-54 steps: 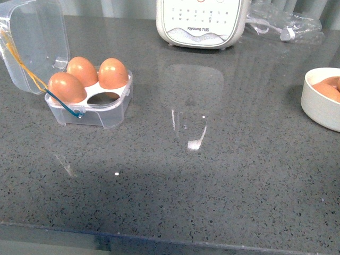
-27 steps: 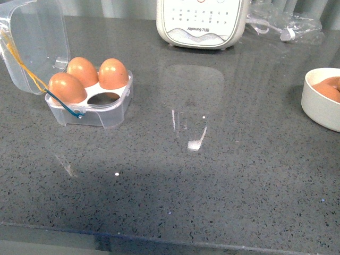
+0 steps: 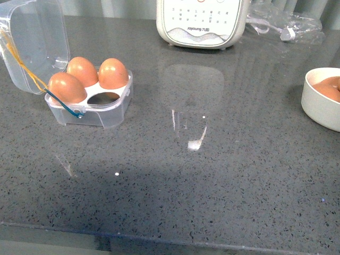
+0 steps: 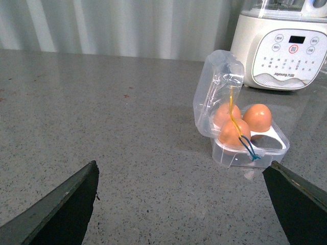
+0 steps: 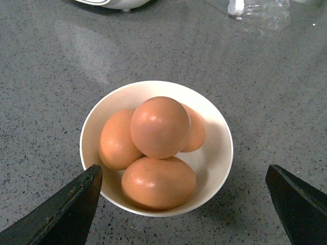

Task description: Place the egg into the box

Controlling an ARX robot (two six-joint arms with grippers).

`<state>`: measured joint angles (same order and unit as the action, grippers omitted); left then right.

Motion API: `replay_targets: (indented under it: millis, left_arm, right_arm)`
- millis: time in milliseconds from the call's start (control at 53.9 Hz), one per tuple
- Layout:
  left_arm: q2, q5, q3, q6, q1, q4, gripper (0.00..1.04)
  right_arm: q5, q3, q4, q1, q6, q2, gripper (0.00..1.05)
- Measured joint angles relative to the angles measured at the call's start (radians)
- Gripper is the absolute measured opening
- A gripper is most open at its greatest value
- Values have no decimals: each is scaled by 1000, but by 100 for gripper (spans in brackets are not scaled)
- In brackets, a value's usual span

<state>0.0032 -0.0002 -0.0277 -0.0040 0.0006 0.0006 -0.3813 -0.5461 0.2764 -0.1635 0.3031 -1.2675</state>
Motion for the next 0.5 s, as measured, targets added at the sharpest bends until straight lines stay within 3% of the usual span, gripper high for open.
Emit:
replay_targets:
  millis: [501]
  left_arm:
    - [0, 0, 0, 0, 0, 0, 98]
  right_arm:
    - [25, -92, 49, 32, -11, -137, 97]
